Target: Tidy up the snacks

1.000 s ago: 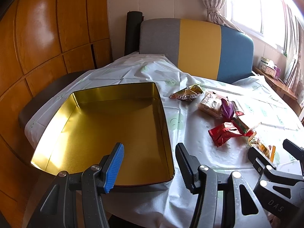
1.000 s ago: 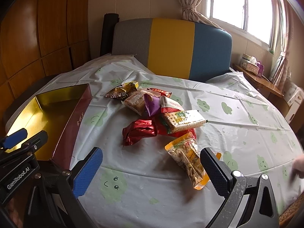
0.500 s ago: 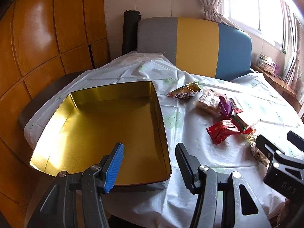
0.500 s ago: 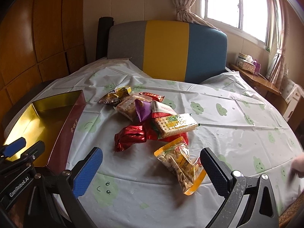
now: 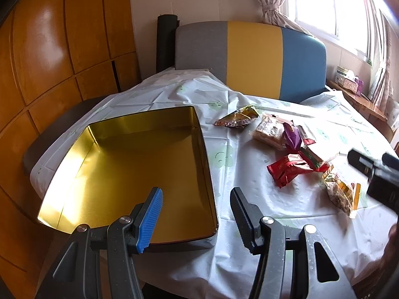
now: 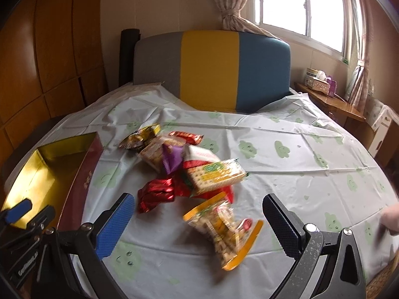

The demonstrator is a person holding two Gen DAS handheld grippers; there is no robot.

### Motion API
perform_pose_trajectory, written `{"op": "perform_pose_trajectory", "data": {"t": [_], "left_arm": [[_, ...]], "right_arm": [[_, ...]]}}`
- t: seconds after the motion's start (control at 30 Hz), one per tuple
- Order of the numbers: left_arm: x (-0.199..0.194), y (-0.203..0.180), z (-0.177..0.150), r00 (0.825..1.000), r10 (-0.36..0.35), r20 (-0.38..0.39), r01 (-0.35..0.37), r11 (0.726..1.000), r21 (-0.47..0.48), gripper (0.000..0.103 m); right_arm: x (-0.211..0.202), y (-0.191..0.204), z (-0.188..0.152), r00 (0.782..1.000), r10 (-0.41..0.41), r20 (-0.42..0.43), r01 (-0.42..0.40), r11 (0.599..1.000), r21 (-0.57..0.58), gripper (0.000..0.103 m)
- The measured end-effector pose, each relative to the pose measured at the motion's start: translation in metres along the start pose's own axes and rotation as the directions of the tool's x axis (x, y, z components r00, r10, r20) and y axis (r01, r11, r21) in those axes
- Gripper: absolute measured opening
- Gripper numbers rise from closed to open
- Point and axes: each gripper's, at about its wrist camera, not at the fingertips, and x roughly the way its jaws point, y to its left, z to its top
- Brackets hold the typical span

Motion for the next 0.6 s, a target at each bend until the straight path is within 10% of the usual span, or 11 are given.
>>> {"op": "perform_pose_trajectory", "data": {"t": [0.37,0.5,0.6], "left_arm": [[0.008,-0.020,0.005,0.988,-0.140,-0.061,0.144,0.987,0.069,0.063],[0.016,-0.040,0.010,0.971,-0.212,-0.114,0.225,0.967,0.121,0.063],[0.023,-0.063,0.017,0.924,-0.330,-0.193,0.360,0.921,0.149,0.063]], "right_arm": [[0.022,-0.075,0.047,0.999,0.012,-0.036,-0.009,0.997,0.080,0.103],[0.054,-0.124,0.054,0.988,0.042,-0.146,-0.022,0.991,0.135,0.103],[0.074,-0.155,0.049,0.980,0.024,-0.199,0.013,0.983,0.181,0.103]]}}
